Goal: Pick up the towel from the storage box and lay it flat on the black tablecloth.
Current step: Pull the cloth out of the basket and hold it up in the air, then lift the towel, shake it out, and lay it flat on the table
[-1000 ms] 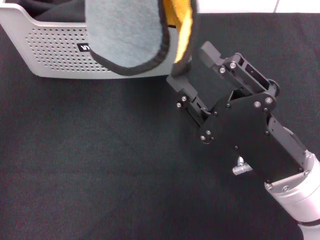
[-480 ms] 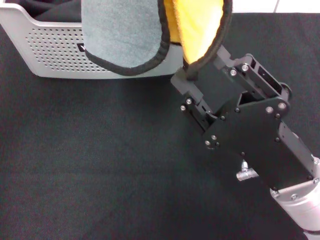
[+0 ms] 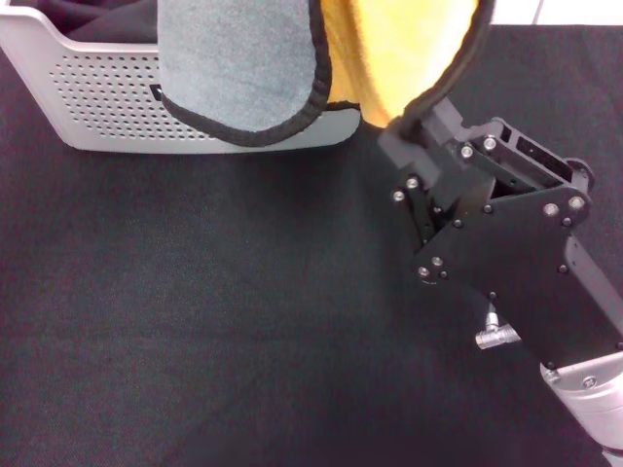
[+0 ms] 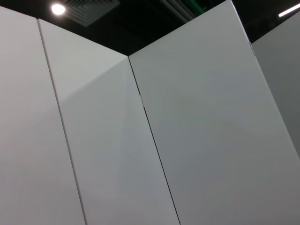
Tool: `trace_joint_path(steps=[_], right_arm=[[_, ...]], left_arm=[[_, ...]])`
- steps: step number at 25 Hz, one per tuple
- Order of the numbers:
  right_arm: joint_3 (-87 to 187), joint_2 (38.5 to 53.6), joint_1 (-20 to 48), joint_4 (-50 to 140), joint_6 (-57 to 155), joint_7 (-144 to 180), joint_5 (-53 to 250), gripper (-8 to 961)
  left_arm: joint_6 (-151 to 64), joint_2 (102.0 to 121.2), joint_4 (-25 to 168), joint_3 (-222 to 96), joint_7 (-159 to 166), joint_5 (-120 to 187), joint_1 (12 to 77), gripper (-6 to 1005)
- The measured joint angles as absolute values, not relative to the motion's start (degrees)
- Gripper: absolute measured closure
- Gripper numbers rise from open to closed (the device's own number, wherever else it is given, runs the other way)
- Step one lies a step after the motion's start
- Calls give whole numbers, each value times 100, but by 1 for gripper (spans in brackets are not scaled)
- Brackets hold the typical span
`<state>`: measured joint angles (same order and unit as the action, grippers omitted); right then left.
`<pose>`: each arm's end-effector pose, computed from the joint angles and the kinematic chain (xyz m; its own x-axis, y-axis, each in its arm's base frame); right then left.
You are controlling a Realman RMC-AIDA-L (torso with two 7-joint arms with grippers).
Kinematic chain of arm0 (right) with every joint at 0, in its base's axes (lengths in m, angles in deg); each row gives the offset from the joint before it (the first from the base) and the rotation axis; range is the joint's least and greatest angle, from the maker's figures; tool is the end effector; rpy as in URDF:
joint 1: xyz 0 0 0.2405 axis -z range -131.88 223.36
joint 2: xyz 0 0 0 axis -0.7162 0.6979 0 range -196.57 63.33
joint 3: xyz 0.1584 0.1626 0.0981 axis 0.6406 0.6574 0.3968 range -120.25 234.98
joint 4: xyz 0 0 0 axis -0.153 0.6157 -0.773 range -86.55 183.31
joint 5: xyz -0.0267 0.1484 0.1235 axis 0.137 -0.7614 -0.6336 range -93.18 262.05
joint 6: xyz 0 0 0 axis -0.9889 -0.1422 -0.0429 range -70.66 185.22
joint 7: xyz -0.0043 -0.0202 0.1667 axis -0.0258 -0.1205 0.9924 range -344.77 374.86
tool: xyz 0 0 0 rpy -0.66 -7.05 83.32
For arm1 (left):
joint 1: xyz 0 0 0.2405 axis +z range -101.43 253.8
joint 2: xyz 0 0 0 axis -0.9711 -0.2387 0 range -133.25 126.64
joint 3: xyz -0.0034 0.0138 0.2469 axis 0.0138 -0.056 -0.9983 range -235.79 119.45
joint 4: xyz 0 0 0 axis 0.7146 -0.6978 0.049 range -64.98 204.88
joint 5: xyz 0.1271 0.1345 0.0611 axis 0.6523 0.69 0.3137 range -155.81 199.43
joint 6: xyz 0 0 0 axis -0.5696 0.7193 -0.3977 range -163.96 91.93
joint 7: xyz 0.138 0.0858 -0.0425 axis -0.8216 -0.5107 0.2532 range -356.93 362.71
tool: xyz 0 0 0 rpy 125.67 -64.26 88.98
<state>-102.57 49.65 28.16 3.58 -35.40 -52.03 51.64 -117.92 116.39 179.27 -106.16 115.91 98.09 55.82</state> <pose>0.1113 0.2084 -0.0511 0.4527 0.8913 0.0263 0.0396 0.0094 -0.9992 -0.0290 0.2792 0.1803 0.6205 -0.3657 0.6938 0.1413 -0.8180 -0.5575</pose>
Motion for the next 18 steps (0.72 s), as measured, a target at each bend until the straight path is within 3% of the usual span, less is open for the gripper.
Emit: trace_joint_path(steps=[10, 13, 18], right_arm=[[-10200, 4966, 2825, 653, -4023, -3745, 4937, 899], [-10164, 4964, 2825, 884, -4315, -2899, 4841, 955], [-9901, 4956, 2767, 1490, -4672, -1188, 4810, 948]], left_arm=[[-12051, 11631, 17919, -10572, 11487, 9810, 5762, 984], [-12051, 11635, 17920, -10571, 11436, 9805, 5864, 984], [-12098, 11634, 17921, -10571, 11410, 9752, 5887, 984]])
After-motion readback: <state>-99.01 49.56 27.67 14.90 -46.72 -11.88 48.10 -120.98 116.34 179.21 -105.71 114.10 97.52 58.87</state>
